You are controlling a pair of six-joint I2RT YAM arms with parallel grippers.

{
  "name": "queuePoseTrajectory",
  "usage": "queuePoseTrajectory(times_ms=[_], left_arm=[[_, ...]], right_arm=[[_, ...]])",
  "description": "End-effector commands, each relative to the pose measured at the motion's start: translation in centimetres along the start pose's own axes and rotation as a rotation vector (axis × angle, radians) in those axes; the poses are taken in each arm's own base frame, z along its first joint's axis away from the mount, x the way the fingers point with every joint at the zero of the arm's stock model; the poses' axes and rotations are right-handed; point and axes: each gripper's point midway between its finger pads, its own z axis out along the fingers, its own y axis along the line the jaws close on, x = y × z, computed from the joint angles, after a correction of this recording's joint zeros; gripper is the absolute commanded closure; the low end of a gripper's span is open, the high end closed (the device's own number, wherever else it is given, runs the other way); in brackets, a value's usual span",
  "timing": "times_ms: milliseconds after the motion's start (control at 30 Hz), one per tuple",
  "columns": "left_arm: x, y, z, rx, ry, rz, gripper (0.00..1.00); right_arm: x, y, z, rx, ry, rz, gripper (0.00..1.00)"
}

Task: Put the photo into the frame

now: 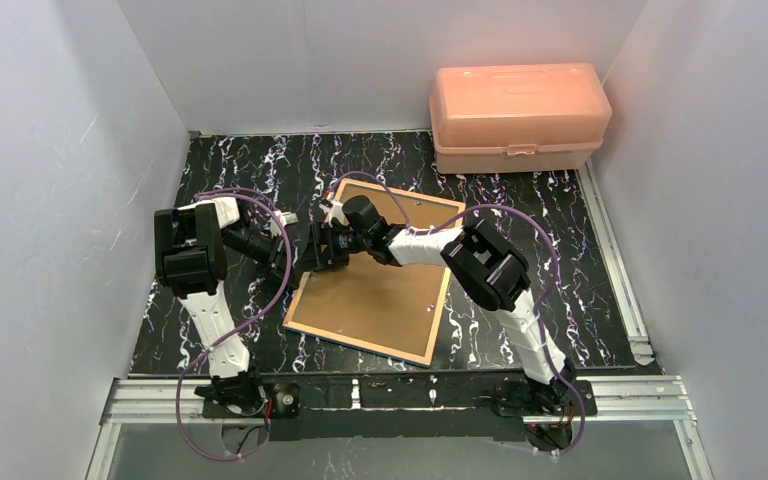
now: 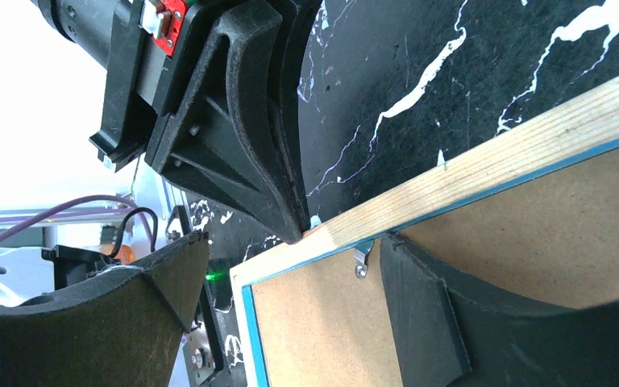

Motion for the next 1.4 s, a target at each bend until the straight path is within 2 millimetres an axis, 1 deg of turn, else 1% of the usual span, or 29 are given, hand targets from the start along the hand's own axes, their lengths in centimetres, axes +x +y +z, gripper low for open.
queuePoseTrajectory(times_ms=[0,100,233,400,533,833,1000,1100,1200,1267,1333,1367], left_arm=[[0.0,-0.8,0.5,0.046,0.009,0.001,1.0],[-0.1,-0.8,0.5,0.047,0.008,-0.002,1.0],[-0.1,-0.9,0.4,0.046,0.006,-0.001,1.0],[-0.1,-0.8,0.4,0.045,0.007,0.001,1.0],[0.0,-0.8,0.4,0.045,0.009,0.0,1.0],[0.0,-1.0,0.3,0.044,0.009,0.0,1.0],[0.2,-0.9,0.4,0.044,0.015,-0.003,1.0],[0.1,-0.9,0.4,0.045,0.016,-0.007,1.0],[-0.1,-1.6,0.1,0.063,0.005,-0.004,1.0],[-0.1,-2.5,-0.3,0.087,-0.006,0.005,1.0],[0.0,-3.5,-0.8,0.103,-0.015,0.019,0.88],[0.1,-3.9,-0.9,0.112,-0.02,0.03,0.84]], right_arm=[[3.5,-3.9,-0.2,0.107,0.079,0.069,0.14],[3.8,-3.2,0.4,0.083,0.099,0.068,0.14],[4.7,-2.5,0.8,0.067,0.134,0.077,0.15],[5.4,-2.2,-0.1,0.075,0.151,0.074,0.15],[5.8,-1.7,-0.3,0.061,0.16,0.08,0.15],[6.4,-1.9,-1.1,0.071,0.18,0.084,0.15],[4.5,-1.9,-2.2,0.084,0.124,0.085,0.14],[4.2,-1.7,-2.1,0.071,0.113,0.094,0.14],[3.6,-1.1,-2.1,0.041,0.089,0.108,0.14],[2.5,-0.6,-2.3,0.012,0.054,0.112,0.14],[1.6,-0.2,-2.3,0.001,0.036,0.108,0.14],[1.3,0.0,-2.4,-0.003,0.031,0.105,0.14]])
